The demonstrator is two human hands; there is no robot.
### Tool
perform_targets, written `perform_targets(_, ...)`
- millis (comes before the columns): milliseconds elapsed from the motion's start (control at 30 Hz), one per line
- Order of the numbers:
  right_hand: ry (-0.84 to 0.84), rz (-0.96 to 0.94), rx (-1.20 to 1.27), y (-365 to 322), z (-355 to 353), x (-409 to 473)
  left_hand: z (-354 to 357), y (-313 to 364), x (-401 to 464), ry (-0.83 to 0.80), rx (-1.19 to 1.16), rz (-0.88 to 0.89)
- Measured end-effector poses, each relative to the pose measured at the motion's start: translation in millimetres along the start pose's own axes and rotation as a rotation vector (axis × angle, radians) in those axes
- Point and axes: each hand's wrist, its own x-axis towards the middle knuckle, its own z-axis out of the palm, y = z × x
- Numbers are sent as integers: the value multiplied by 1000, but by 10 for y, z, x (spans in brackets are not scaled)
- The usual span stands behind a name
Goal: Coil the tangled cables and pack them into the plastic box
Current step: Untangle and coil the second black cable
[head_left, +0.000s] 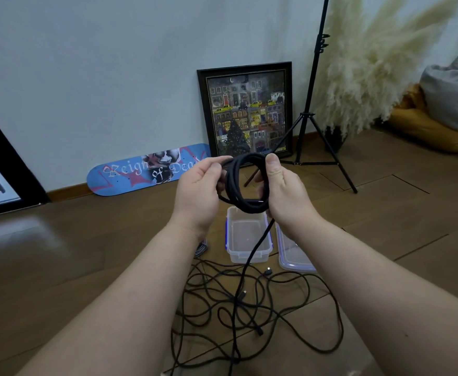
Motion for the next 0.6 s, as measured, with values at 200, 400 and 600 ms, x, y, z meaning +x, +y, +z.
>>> perform_targets(200, 78, 67, 86, 33, -35, 50, -49, -2, -21, -86, 55, -94)
perform_targets(400, 123, 31, 0, 40, 53, 9, 17, -87, 7, 45, 16, -39)
perform_targets(600, 152, 21, -52, 65, 50, 12, 54, -143, 16, 69, 17, -22)
